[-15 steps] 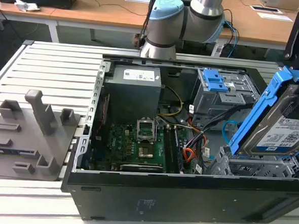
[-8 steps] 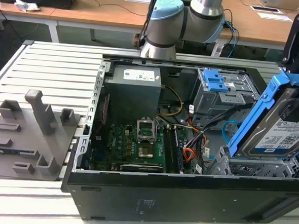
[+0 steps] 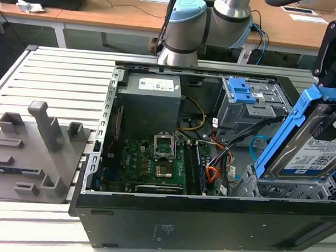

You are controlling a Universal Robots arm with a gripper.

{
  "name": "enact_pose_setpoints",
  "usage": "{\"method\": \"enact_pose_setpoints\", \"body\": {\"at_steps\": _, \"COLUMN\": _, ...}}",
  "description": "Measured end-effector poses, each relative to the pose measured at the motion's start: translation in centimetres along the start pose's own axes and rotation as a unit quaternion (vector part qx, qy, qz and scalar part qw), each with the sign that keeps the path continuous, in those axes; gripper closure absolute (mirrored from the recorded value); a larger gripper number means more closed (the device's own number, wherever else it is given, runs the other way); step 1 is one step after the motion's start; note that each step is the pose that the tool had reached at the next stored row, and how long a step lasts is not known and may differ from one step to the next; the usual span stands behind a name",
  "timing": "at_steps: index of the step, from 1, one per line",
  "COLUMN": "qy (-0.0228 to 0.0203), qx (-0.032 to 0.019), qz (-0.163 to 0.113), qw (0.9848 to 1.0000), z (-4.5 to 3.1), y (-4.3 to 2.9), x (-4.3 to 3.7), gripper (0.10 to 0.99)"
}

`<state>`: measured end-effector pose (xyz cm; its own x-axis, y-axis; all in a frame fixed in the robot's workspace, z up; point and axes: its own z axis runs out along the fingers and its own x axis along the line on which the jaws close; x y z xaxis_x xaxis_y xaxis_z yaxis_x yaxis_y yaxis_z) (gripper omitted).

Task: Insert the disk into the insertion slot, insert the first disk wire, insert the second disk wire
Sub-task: 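Insert the disk into the insertion slot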

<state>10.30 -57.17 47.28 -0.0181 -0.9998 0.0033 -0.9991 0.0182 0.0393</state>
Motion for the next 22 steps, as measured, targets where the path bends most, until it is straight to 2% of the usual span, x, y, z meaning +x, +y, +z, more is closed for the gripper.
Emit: {"method": "enact_pose_setpoints", "body": {"at_steps": 22, "qy": 0.0, "qx": 0.0, "qz": 0.0, "qw": 1.0, "z": 0.92, "y": -0.04, "x": 0.0, "gripper": 0.725}}
